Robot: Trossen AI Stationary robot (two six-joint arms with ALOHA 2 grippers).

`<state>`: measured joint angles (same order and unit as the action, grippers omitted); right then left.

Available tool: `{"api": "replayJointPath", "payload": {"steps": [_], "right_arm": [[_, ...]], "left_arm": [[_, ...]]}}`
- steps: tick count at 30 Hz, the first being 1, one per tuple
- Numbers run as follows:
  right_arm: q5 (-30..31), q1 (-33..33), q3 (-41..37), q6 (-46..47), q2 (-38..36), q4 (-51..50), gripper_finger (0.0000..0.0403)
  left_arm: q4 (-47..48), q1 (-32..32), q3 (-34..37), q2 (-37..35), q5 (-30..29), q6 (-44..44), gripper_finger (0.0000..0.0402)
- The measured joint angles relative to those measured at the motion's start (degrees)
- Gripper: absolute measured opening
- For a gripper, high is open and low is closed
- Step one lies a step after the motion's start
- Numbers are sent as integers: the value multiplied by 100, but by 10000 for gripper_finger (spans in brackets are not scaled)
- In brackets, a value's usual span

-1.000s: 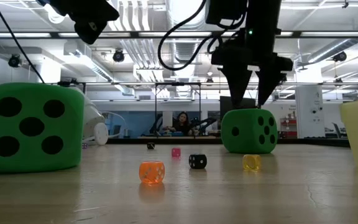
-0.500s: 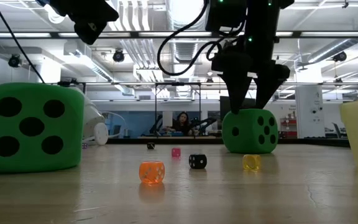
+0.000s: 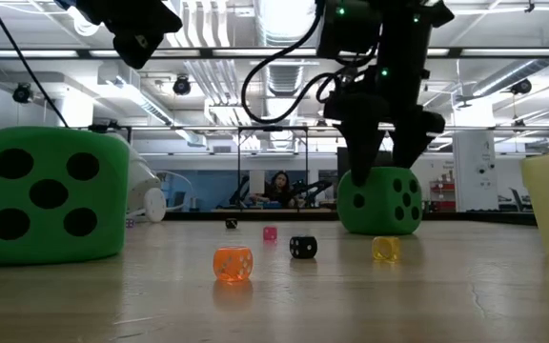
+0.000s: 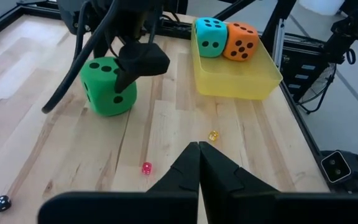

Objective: Pick & Place Dice
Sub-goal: Put the top large green die into the yellow bin

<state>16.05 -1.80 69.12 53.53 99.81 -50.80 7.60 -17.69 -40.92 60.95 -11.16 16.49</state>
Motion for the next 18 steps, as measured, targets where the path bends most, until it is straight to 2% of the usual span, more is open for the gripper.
{"api": "replayJointPath", "payload": {"steps": [5,18], "right_arm": [[-308,11,-232,-120,0,382,400],[-306,11,-297,-69,0,491,400]], "left_arm": [[0,0,0,0,1,0,6],[-1,0,-1,0,1,2,6]]}}
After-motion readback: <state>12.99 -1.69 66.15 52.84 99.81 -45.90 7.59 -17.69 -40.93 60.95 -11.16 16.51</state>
